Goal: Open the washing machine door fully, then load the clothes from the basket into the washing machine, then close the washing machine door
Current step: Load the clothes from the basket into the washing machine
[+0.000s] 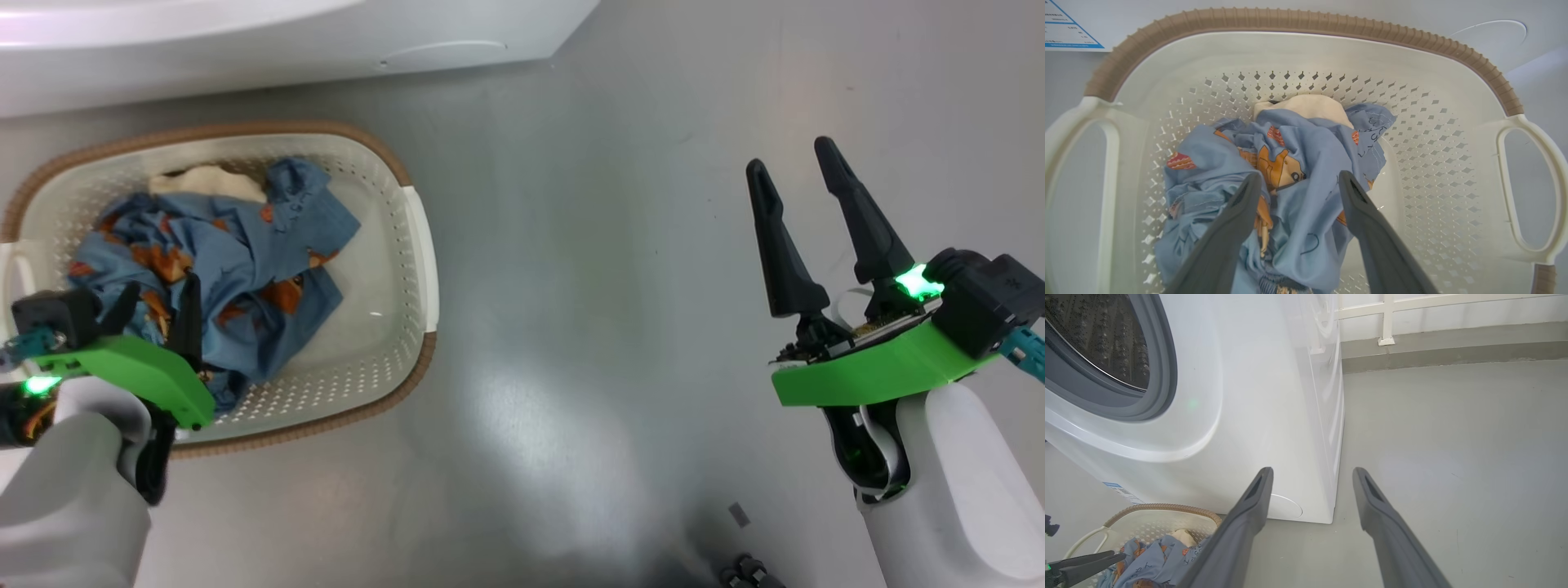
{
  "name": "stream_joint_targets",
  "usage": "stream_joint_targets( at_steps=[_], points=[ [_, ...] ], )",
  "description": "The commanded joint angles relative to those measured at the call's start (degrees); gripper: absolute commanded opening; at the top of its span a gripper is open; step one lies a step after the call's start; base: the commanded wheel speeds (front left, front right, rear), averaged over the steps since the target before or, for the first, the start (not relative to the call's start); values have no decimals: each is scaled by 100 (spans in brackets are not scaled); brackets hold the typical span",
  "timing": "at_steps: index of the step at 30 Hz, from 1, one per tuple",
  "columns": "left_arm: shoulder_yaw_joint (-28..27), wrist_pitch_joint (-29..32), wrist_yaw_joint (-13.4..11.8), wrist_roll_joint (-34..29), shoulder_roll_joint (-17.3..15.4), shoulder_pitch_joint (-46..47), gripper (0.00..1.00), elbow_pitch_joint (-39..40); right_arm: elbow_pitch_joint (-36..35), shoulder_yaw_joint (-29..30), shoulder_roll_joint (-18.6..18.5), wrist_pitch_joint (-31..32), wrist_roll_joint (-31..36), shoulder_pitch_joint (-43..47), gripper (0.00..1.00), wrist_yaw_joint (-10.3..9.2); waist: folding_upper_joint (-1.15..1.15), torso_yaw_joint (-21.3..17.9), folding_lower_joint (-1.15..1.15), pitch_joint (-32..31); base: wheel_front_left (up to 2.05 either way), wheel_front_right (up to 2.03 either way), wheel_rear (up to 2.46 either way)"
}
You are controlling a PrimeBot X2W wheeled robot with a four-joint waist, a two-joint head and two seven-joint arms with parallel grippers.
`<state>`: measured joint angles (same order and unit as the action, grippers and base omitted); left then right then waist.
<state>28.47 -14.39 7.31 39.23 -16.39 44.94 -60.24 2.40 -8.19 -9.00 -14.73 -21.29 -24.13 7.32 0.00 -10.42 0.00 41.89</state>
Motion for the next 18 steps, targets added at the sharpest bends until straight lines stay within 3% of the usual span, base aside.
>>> stream_joint_targets(
  at_steps=[1,18],
  points=[
    [-49,-2,17,110,-290,69,100,-39,-166,-55,37,-27,38,53,100,17,0,-91,0,131,0,0,0],
    [724,332,17,698,-510,709,100,-562,-298,12,161,-27,63,-49,100,17,0,-334,0,668,0,0,0]
  ],
)
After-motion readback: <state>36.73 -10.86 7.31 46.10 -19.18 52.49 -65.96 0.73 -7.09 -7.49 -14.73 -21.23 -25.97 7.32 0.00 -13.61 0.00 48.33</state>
